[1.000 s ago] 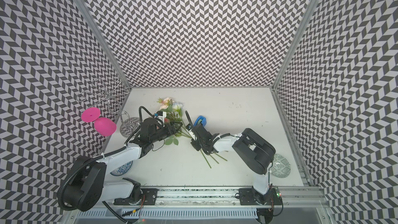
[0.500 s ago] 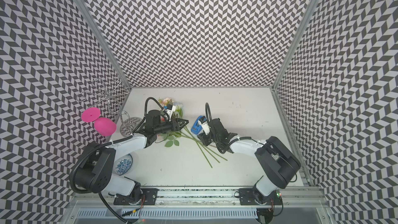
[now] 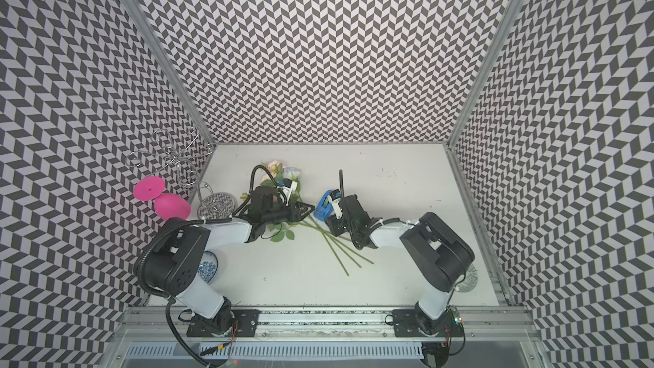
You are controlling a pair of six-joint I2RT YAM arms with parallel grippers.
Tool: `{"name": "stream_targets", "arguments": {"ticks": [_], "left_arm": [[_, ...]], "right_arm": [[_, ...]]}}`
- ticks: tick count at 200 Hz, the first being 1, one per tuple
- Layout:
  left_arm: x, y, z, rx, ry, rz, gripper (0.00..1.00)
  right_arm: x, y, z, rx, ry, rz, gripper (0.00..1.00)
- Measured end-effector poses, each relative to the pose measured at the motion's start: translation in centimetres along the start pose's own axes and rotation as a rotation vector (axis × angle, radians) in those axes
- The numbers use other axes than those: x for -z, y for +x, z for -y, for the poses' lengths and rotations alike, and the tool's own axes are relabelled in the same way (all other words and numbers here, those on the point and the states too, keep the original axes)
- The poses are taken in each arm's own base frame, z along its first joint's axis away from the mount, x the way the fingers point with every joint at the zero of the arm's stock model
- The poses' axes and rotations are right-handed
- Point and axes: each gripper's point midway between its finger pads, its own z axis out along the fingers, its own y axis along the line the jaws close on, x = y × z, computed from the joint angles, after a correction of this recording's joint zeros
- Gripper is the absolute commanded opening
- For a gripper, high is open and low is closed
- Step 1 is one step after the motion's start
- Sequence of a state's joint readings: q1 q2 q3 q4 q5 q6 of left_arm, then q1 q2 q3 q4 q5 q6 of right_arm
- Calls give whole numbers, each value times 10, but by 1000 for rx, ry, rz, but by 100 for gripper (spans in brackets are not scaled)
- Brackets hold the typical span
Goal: Wrap bouquets with tape
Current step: Gather the flowers at the center of the board.
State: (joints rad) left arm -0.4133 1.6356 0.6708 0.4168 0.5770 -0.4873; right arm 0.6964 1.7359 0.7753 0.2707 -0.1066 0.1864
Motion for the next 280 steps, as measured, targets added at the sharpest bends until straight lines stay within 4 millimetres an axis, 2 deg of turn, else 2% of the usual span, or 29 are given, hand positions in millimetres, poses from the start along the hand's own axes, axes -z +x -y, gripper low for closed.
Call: {"name": "stream_targets", "arguments": {"ticks": [27, 65, 89, 124, 151, 210, 250, 280], "left_arm": [[-5, 8, 3, -10, -22, -17, 43], [-10, 2, -1, -28, -23, -16, 43], [-13, 1, 0, -35, -16, -16, 39], [-13, -1, 4, -44, 9, -8, 35], [-16, 2, 4, -46, 31, -15, 35], [-13, 19, -13, -13, 42, -28, 33], [-18, 27, -16, -13, 60, -50, 32], [-22, 30, -20, -18, 61, -67, 37]], "right_arm": [[0, -5, 1, -2, -3, 19, 45], [1, -9, 4, -15, -17, 28, 43], [2, -12, 9, -41, -14, 33, 41], [3, -29, 16, -75, 6, 62, 40], [-2, -42, 14, -78, -3, 79, 39], [-17, -26, 21, -108, 12, 9, 38], [-21, -27, 25, -115, 23, 5, 38], [-26, -29, 26, -118, 29, -3, 37]]}}
